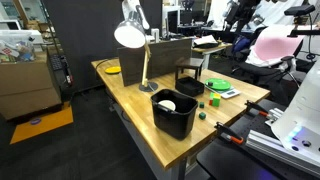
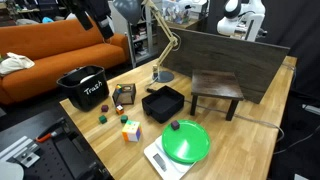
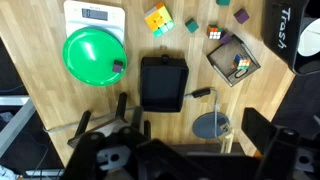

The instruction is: Put the rubrik's cube inside the black box

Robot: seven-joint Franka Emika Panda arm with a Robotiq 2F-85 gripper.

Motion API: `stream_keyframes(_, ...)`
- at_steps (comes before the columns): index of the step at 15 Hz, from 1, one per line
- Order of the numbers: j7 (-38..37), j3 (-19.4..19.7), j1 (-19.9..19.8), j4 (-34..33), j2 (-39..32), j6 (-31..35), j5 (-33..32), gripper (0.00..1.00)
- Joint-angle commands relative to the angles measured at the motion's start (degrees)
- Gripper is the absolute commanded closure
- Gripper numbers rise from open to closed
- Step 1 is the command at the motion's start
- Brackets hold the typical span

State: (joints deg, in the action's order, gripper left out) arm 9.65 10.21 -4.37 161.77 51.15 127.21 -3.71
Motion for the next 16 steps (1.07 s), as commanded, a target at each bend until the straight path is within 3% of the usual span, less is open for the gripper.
stream_keyframes(1, 0.3, -0.4, -0.3, 0.8, -0.3, -0.6, 0.4, 0.0)
stream_keyframes(13, 0.3, -0.4, -0.4, 1.6, -0.8, -0.6, 0.4, 0.0)
stream_keyframes(16, 4.9, 2.2, 0.5, -0.2, -4.2, 0.1, -0.1, 0.0)
